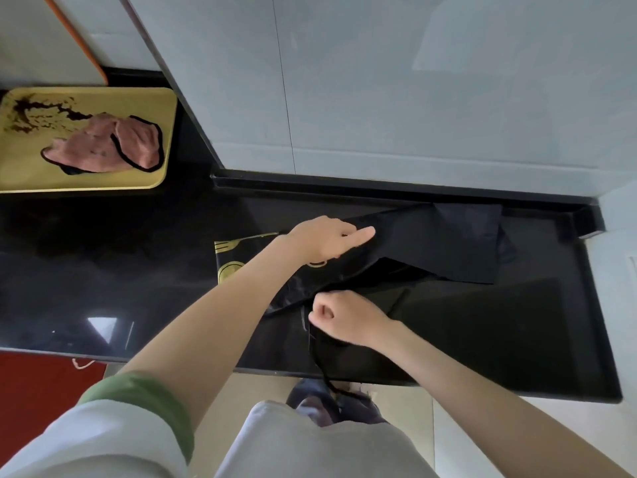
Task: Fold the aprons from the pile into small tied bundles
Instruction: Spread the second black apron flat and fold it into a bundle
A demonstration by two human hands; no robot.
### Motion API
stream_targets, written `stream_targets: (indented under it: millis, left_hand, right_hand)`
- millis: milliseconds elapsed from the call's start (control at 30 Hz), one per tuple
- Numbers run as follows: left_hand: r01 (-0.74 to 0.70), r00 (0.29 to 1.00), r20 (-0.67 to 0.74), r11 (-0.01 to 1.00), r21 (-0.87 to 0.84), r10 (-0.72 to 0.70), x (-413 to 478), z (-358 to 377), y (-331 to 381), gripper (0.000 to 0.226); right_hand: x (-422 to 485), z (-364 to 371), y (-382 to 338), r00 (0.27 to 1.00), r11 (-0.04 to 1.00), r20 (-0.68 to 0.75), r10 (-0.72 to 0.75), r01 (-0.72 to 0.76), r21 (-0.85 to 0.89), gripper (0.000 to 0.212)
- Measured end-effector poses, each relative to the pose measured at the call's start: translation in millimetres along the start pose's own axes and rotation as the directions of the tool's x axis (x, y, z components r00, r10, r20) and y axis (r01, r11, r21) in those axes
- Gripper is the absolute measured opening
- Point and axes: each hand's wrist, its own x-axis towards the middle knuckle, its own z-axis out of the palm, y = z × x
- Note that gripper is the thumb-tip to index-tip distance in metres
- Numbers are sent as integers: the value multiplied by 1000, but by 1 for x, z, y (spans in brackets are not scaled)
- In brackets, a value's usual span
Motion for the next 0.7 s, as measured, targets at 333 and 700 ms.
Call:
stream_targets:
  millis: [333,700]
  left_hand:
    - [123,979,-193,930,345,-58,10,88,-46,67]
    - [186,948,-297,957,222,-115,13,100,-51,66]
  right_hand:
    - [-24,-59,108,789,114,-151,595,103,988,21]
    - [-37,-93,172,395,190,-268,879,225,956,9]
